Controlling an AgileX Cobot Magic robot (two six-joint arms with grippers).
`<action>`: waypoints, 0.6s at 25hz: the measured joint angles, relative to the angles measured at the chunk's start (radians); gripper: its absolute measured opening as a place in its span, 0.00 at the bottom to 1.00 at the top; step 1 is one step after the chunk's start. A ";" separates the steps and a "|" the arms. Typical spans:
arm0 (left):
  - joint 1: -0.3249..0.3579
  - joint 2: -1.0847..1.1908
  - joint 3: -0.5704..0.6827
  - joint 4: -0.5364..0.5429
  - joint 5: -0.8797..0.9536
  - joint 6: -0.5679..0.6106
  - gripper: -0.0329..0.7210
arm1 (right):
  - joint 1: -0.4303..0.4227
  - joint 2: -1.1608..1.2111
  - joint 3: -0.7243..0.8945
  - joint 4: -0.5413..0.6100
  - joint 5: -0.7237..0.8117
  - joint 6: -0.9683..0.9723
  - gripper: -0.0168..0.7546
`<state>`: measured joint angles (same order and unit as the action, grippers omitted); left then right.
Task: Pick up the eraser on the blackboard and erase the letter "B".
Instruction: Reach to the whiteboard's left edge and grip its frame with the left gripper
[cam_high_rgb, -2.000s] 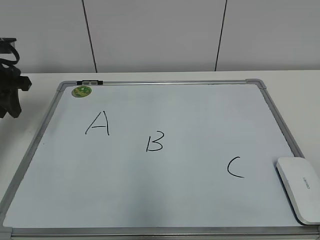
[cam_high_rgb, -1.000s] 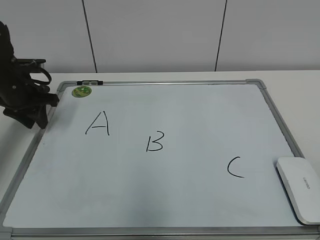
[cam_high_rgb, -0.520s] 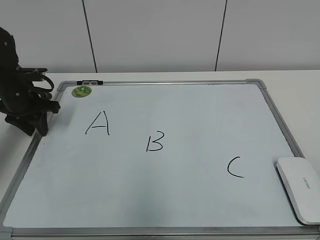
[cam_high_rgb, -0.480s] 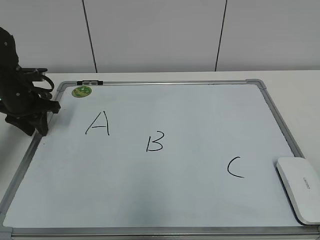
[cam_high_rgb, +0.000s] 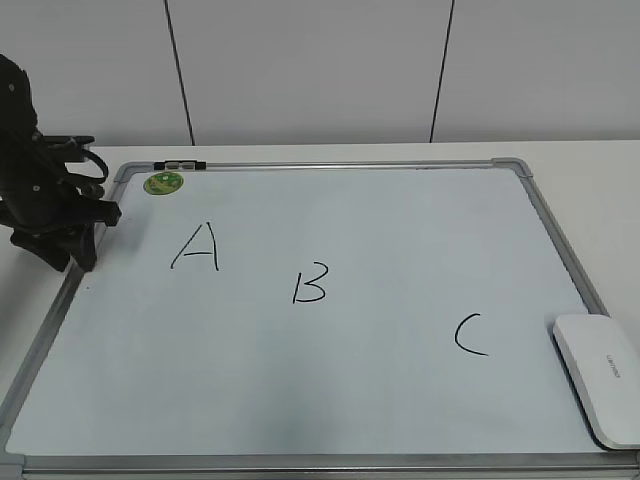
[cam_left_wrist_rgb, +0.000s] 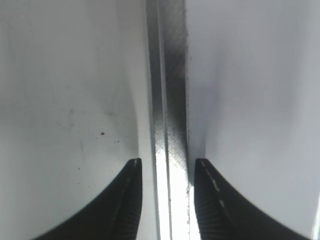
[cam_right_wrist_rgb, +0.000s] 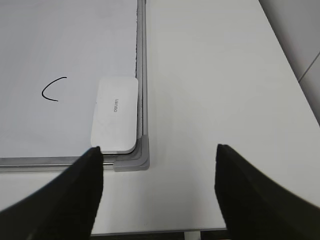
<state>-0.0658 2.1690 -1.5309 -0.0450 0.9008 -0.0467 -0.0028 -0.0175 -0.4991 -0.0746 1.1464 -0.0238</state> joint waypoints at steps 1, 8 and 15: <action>0.000 0.000 0.000 0.000 0.000 -0.003 0.40 | 0.000 0.000 0.000 0.000 0.000 0.000 0.69; 0.000 0.000 0.000 0.000 0.000 -0.018 0.40 | 0.000 0.000 0.000 0.000 0.000 0.000 0.69; 0.003 0.000 0.000 0.000 0.013 -0.033 0.40 | 0.000 0.000 0.000 0.000 0.000 0.000 0.69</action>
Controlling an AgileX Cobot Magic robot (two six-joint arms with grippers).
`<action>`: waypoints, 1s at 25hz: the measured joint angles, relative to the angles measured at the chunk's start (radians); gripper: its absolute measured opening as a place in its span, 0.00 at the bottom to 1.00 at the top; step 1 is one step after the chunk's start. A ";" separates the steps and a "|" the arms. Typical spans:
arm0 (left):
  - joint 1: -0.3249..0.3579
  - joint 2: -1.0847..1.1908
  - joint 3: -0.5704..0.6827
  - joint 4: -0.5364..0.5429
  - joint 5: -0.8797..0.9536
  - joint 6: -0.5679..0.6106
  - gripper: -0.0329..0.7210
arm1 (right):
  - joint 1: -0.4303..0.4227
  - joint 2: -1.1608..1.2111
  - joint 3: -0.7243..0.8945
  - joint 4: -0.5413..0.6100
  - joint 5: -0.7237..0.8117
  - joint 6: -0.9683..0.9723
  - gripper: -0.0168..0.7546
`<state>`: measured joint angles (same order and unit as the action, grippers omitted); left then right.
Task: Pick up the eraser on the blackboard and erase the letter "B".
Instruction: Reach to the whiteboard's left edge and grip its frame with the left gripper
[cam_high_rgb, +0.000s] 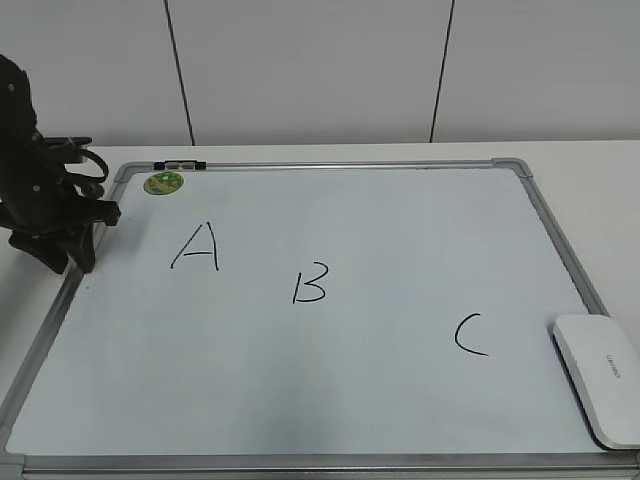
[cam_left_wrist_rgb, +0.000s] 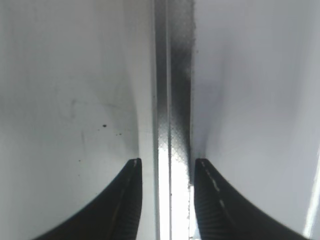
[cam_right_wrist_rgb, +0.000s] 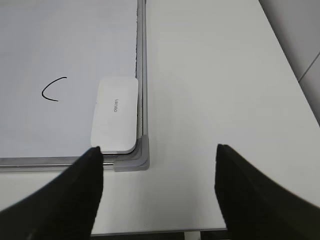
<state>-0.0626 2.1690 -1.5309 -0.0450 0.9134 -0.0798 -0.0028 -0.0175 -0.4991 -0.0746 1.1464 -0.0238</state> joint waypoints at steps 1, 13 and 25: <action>0.005 0.000 0.000 0.000 0.002 0.000 0.40 | 0.000 0.000 0.000 0.000 0.000 0.000 0.69; 0.023 0.000 0.000 0.016 0.004 -0.001 0.41 | 0.000 0.000 0.000 0.000 0.000 0.000 0.69; 0.023 0.000 0.000 0.013 -0.004 0.033 0.36 | 0.000 0.000 0.000 0.000 0.000 0.000 0.69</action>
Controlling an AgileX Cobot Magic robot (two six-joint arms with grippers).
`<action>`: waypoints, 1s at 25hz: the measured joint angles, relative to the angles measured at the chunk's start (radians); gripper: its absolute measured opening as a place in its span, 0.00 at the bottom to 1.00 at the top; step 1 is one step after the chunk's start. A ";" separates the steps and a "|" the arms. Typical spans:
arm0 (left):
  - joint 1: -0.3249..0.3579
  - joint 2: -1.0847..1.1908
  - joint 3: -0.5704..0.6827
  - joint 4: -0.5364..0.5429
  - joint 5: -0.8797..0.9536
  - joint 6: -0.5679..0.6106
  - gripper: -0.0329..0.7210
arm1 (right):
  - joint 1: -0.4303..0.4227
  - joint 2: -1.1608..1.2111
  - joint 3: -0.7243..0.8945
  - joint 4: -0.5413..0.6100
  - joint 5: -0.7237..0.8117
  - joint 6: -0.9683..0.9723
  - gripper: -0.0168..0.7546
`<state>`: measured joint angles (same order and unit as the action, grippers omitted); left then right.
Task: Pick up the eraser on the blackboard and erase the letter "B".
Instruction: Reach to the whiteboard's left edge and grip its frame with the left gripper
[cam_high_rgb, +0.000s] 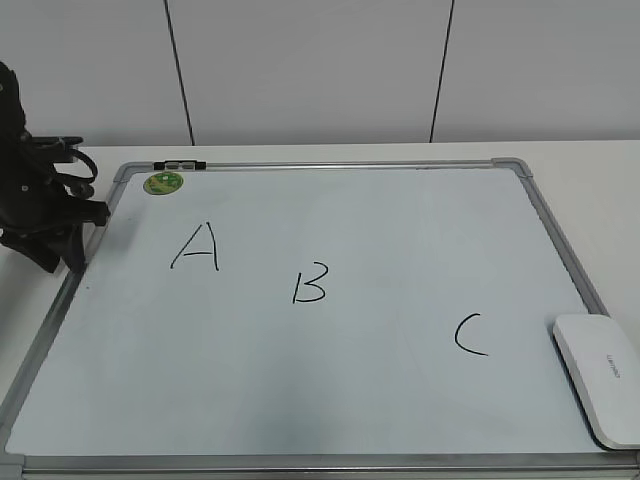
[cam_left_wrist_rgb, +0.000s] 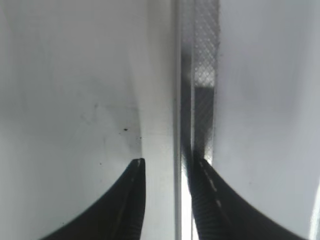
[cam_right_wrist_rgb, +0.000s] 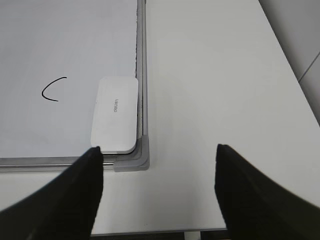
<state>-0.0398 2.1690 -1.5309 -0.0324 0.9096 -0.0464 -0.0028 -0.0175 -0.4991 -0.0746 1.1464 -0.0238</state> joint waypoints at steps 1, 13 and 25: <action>0.000 0.000 0.000 -0.003 -0.002 0.002 0.35 | 0.000 0.000 0.000 0.000 0.000 0.000 0.69; 0.000 0.009 -0.004 -0.031 -0.004 0.008 0.12 | 0.000 0.000 0.000 0.000 0.000 0.000 0.69; 0.000 0.009 -0.004 -0.037 -0.004 0.008 0.10 | 0.000 0.002 -0.002 0.000 -0.003 0.002 0.69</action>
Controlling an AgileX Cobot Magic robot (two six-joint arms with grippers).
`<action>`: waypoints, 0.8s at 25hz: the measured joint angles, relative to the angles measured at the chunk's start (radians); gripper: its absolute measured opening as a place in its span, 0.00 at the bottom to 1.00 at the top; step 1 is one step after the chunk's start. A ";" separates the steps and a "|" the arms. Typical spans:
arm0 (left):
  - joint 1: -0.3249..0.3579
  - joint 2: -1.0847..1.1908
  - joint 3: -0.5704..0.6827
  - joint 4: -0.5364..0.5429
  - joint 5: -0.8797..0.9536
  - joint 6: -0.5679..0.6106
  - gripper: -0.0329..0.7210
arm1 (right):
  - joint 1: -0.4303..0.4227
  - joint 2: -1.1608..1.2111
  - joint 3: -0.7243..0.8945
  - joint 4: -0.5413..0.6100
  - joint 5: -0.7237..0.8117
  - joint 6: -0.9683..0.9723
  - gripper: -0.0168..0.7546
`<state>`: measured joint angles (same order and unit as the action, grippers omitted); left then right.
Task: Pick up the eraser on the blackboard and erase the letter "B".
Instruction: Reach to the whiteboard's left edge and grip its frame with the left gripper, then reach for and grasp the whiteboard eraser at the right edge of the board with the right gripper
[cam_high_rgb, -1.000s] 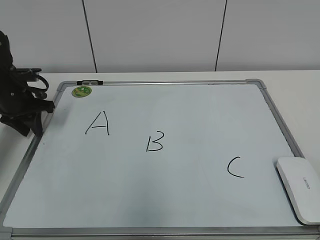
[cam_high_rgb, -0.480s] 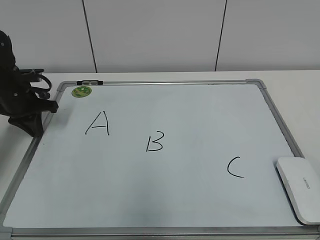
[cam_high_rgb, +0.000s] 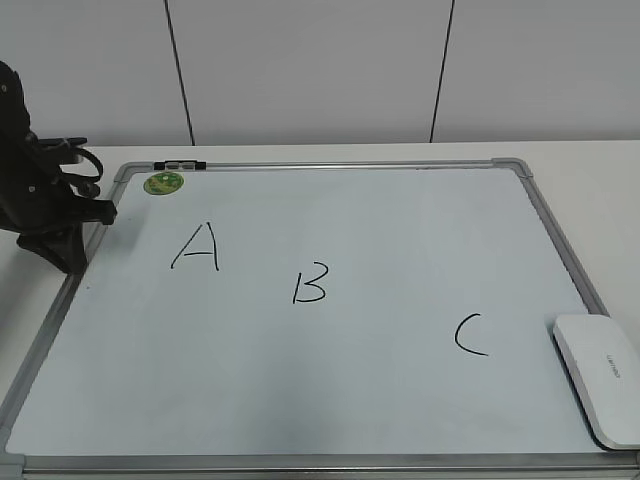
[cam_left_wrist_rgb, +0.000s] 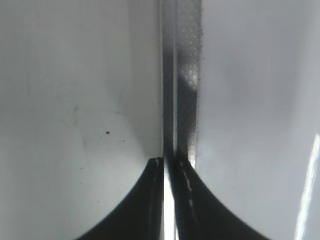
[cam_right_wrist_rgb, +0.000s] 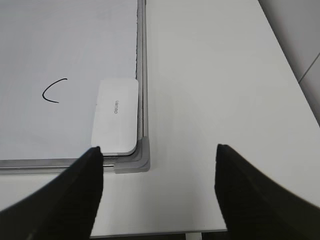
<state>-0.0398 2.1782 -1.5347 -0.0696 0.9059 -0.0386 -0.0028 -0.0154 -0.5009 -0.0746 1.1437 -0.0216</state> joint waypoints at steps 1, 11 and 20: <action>0.000 0.000 0.000 0.000 0.000 0.000 0.10 | 0.000 0.015 -0.009 0.000 0.000 0.007 0.69; 0.000 0.000 0.000 0.000 -0.002 0.000 0.10 | 0.000 0.546 -0.189 0.046 0.011 0.035 0.65; 0.000 0.000 0.000 0.002 -0.002 0.000 0.10 | 0.000 0.941 -0.325 0.207 0.028 -0.004 0.65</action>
<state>-0.0398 2.1782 -1.5347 -0.0677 0.9041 -0.0386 -0.0028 0.9259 -0.8263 0.1320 1.1716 -0.0254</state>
